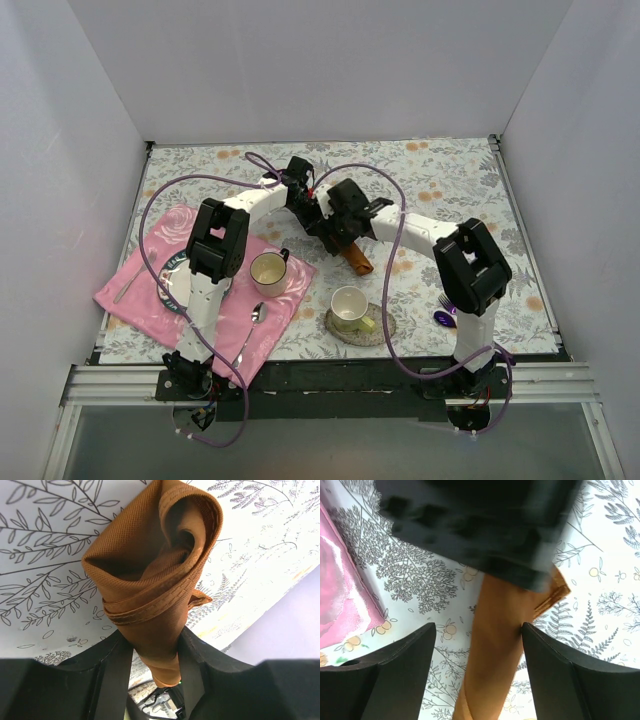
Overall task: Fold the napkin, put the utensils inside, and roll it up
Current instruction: Roll the napkin with the utensil
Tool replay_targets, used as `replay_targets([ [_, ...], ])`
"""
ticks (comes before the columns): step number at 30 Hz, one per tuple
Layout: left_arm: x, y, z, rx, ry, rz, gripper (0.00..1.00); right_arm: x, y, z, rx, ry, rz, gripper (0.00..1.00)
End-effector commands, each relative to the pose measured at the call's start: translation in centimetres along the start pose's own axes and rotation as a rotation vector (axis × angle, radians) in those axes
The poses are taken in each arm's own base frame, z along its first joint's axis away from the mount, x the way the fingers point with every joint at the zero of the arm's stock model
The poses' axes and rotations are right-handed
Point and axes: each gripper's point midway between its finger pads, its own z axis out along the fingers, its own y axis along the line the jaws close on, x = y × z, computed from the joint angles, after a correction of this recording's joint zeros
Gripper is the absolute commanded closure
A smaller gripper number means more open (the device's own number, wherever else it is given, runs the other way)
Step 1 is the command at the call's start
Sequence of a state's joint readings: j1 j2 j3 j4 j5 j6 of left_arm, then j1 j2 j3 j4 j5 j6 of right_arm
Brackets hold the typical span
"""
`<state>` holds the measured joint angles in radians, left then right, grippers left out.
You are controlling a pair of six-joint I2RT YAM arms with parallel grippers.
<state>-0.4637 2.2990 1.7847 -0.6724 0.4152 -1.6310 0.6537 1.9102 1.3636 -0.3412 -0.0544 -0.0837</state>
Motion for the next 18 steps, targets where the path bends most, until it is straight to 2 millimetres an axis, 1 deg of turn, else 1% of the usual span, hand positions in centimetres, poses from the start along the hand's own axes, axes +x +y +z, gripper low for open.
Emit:
replay_targets([
  [1,-0.2,1.4,0.6,-0.035,0.001,-0.019,0.63,-0.6,-2.0,0.4,0.235,-0.008,-0.193,0.22],
  [4,-0.1,1.3,0.6,-0.031,0.008,-0.024,0.63,-0.1,-1.6,1.3,0.276,0.017,-0.234,0.22],
  [5,-0.2,1.2,0.6,-0.027,0.007,-0.024,0.63,0.3,-1.9,1.6,0.296,0.03,-0.24,0.23],
  [6,-0.2,1.1,0.5,-0.024,0.007,-0.024,0.63,0.2,-2.1,1.8,0.306,0.026,-0.247,0.24],
  [10,-0.2,1.2,0.6,-0.019,0.015,-0.029,0.64,0.8,-2.3,2.5,0.33,0.043,-0.26,0.27],
  [11,-0.1,1.1,0.6,-0.019,0.016,-0.029,0.64,1.1,-2.4,2.9,0.329,0.051,-0.261,0.3],
  [13,-0.2,1.0,0.5,-0.014,0.017,-0.029,0.63,1.3,-2.4,3.0,0.33,0.055,-0.257,0.34],
  [14,-0.2,0.9,0.5,-0.011,0.016,-0.028,0.61,1.2,-2.3,3.0,0.324,0.055,-0.254,0.4],
  [16,-0.3,0.7,0.2,-0.004,0.013,-0.025,0.55,0.9,-1.9,2.9,0.308,0.051,-0.25,0.49],
  [17,-0.3,0.6,0.0,0.003,0.014,-0.025,0.47,0.7,-1.7,2.9,0.296,0.046,-0.245,0.58],
  [18,-0.4,0.6,-0.2,0.004,0.012,-0.026,0.44,0.6,-1.6,2.8,0.286,0.045,-0.242,0.62],
])
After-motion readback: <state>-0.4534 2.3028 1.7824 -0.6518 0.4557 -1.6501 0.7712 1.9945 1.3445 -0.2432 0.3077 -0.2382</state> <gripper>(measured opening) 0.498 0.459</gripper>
